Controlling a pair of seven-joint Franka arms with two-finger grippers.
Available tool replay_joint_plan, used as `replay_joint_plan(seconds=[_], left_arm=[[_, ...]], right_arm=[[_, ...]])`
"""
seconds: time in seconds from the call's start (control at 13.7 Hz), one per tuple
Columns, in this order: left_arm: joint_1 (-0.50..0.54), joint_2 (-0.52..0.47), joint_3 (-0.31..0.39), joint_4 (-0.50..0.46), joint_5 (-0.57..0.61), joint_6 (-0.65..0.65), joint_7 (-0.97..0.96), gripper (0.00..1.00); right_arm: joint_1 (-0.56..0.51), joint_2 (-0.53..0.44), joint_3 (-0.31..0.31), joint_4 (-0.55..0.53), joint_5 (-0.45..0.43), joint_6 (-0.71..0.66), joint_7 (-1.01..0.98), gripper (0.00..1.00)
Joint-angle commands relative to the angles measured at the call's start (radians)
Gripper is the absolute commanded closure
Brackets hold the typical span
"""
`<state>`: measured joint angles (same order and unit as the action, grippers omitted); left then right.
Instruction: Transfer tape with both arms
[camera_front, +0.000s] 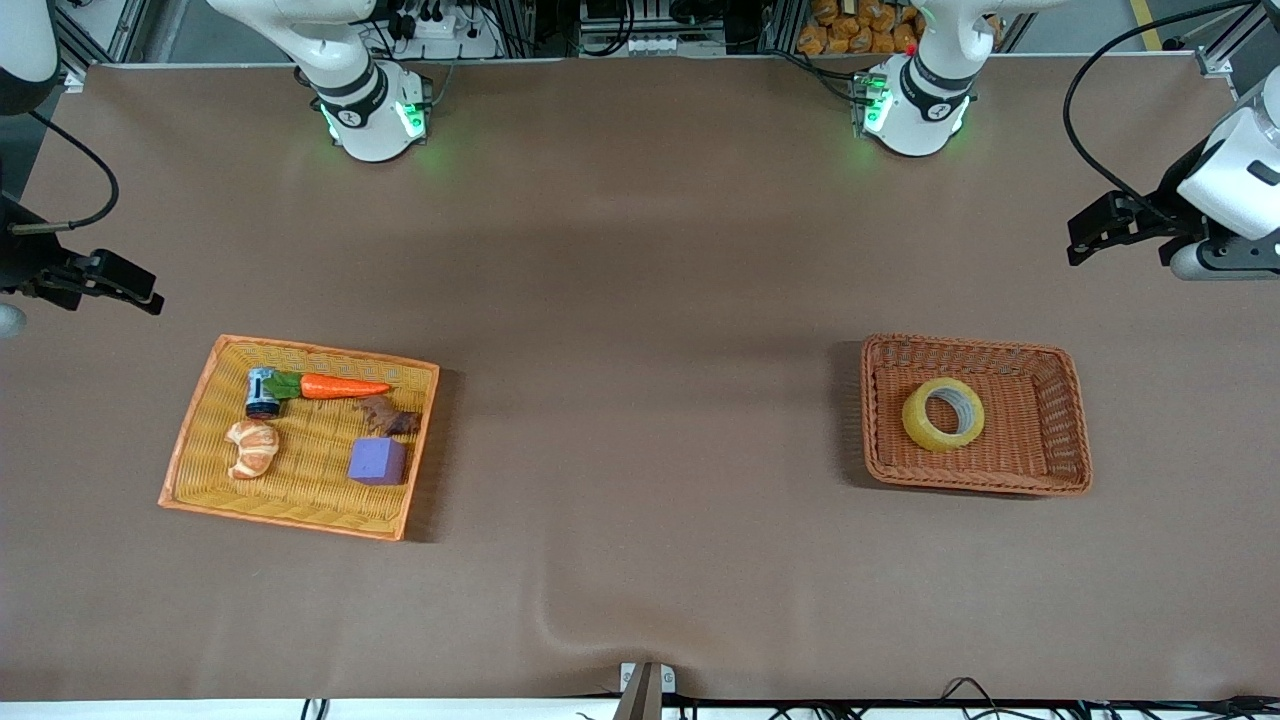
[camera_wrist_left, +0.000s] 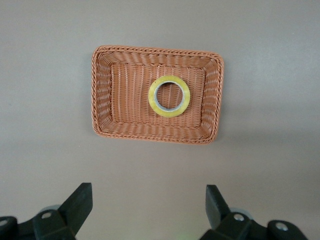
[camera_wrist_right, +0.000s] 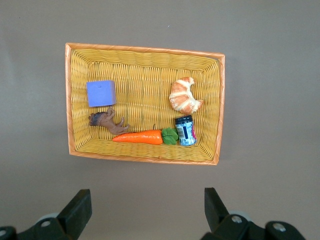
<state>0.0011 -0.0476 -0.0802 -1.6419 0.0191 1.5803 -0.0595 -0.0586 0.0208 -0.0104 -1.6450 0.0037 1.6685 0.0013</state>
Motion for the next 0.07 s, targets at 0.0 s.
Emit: replay_joint_plan(seconds=[0.0], left_arm=[[-0.003, -0.014, 0.004, 0.016, 0.001, -0.032, -0.003, 0.00]], right_arm=[[-0.020, -0.002, 0.015, -0.002, 0.002, -0.006, -0.010, 0.00]])
